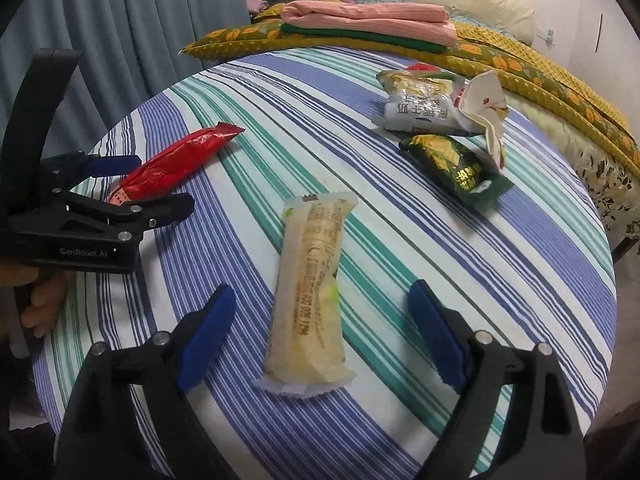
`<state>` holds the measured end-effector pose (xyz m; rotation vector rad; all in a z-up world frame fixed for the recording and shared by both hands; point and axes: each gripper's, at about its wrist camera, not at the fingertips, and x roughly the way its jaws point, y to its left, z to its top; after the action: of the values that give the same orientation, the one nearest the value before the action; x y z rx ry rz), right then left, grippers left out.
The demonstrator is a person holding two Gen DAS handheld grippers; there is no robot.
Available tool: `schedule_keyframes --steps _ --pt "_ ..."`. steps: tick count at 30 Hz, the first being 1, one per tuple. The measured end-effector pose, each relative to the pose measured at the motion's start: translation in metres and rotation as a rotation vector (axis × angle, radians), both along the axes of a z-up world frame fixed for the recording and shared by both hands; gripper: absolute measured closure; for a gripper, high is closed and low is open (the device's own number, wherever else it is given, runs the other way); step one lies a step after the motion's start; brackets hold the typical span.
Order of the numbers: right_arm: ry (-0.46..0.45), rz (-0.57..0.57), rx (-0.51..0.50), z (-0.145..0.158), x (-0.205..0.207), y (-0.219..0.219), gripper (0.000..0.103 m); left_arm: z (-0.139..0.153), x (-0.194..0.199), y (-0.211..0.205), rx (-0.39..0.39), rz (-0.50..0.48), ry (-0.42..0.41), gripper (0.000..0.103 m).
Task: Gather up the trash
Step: 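Hold the right tool over the cream-coloured wrapped bar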
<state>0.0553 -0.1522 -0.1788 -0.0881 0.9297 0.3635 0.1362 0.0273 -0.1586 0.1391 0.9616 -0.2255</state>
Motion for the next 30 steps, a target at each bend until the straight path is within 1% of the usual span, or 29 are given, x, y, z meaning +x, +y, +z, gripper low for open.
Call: schedule_keyframes --steps 25,27,29,30 --pt "0.003 0.001 0.005 0.0 0.0 0.001 0.014 0.0 0.0 0.0 0.0 0.0 0.001 0.004" --pt "0.017 0.008 0.005 0.001 0.0 0.001 0.015 0.0 0.0 0.001 -0.002 -0.009 0.004 0.004" --pt "0.06 0.013 0.009 0.005 0.001 -0.005 0.015 0.002 0.0 0.004 -0.001 -0.053 0.034 0.004" --pt "0.066 0.011 0.016 0.009 0.001 -0.009 0.015 0.003 -0.001 0.006 -0.002 -0.065 0.048 0.004"
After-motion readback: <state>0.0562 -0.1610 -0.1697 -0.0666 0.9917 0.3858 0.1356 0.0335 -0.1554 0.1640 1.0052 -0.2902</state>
